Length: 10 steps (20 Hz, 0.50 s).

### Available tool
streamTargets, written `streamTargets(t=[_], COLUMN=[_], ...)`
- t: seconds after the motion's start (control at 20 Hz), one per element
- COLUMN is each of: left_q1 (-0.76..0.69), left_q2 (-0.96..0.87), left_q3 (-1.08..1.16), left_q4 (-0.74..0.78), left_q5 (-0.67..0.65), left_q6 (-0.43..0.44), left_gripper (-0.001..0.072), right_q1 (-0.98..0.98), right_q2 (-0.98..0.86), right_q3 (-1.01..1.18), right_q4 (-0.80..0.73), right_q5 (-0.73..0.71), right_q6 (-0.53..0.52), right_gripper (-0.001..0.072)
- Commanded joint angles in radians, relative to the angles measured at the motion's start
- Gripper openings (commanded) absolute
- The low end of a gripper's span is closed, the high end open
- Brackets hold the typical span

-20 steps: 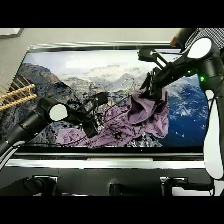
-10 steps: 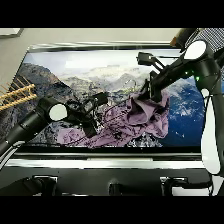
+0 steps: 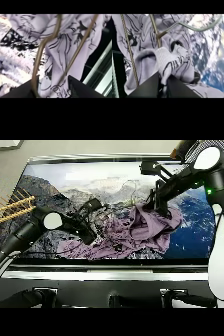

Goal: Fold the clothes and pants, and hang the long-sleeved shirts on hangers.

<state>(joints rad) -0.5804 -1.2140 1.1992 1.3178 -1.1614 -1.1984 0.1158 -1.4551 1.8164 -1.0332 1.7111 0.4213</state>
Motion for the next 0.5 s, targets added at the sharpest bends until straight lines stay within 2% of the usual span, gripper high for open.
streamTargets(t=[0.0,0.1,0.2,0.3,0.35,0.45], left_q1=[0.074,0.156,0.229,0.247,0.245,0.207], left_q2=[0.039,0.080,0.107,0.109,0.106,0.098], left_q3=[0.015,0.016,0.011,-0.016,-0.047,-0.138], left_q4=[0.086,0.121,0.115,0.052,-0.054,-0.325], left_q5=[-0.011,-0.021,-0.030,-0.006,0.055,0.277], left_q6=[-0.294,-0.484,-0.622,-0.655,-0.653,-0.650], left_gripper=[0.0554,0.0554,0.0554,0.0554,0.0553,0.0553], right_q1=[0.000,0.000,0.000,0.000,0.000,0.000], right_q2=[0.049,0.081,0.115,0.141,0.146,0.151], right_q3=[0.000,0.000,0.000,0.000,0.000,0.000], right_q4=[-0.063,-0.092,-0.145,-0.182,-0.183,-0.183], right_q5=[-0.011,-0.016,-0.060,-0.065,-0.046,-0.017], right_q6=[0.093,0.134,0.250,0.343,0.358,0.389], right_gripper=[0.0046,0.0046,0.0046,0.0046,0.0046,0.0046])
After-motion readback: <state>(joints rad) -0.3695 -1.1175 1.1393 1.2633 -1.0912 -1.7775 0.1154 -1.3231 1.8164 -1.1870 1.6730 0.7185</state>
